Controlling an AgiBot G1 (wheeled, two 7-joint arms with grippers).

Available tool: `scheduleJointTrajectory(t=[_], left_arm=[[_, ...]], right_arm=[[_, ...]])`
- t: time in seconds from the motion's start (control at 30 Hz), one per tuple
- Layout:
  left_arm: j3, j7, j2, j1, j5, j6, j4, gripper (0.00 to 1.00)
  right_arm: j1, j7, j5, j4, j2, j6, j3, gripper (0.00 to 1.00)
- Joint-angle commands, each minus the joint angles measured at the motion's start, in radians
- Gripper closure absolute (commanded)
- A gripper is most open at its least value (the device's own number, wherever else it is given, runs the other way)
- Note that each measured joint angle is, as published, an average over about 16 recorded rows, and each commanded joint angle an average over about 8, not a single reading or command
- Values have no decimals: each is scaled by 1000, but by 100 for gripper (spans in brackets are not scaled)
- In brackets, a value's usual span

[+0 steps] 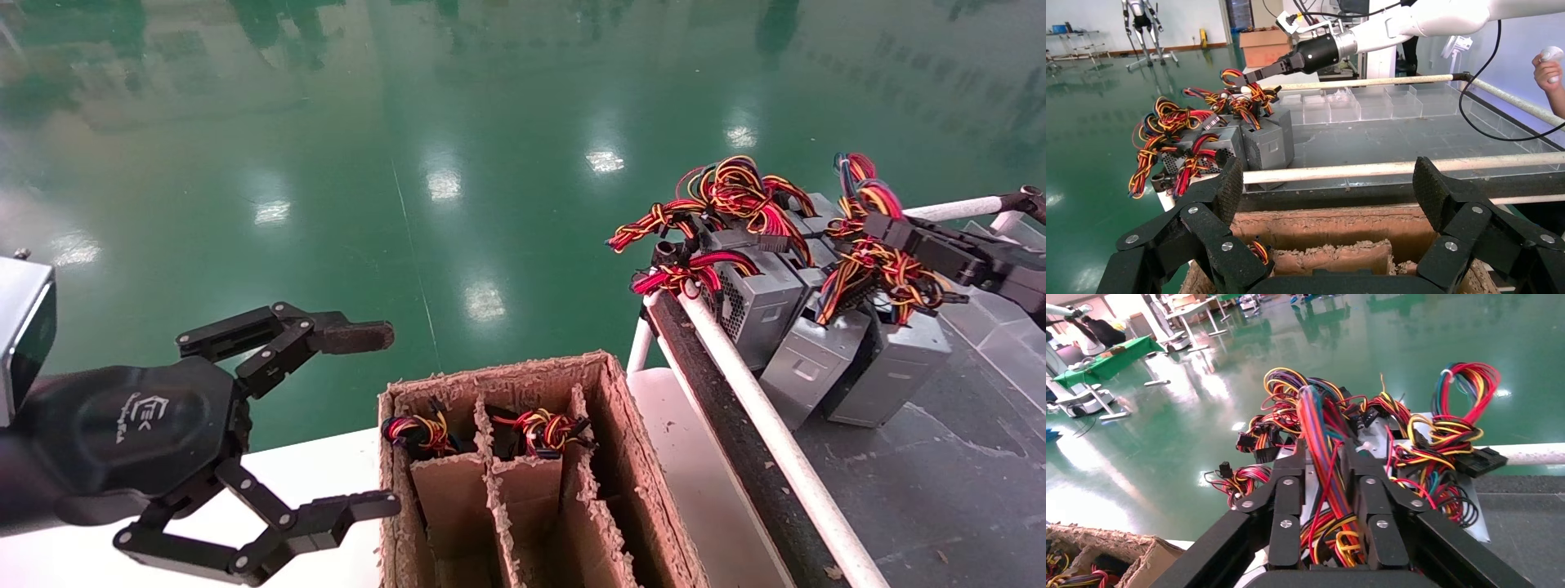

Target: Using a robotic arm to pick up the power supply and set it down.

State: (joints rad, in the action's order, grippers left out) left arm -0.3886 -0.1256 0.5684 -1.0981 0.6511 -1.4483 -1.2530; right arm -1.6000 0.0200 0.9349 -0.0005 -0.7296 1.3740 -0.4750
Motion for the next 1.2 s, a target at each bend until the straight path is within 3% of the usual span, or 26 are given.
scheduleJointTrajectory(t=[0.03, 0.4, 0.6, 1.2], left_arm=[[0, 0, 0, 0, 0, 0, 0, 0], [0, 0, 0, 0, 0, 0, 0, 0], [0, 0, 0, 0, 0, 0, 0, 0], [0, 0, 0, 0, 0, 0, 0, 0]], right_arm=[[-2, 3, 1, 0, 5, 2, -1, 0], [-16, 1, 25, 15, 30, 31, -18, 0], [-22, -6, 22, 26, 52, 90, -16, 0], [11, -56, -58, 63, 81, 183, 42, 0]])
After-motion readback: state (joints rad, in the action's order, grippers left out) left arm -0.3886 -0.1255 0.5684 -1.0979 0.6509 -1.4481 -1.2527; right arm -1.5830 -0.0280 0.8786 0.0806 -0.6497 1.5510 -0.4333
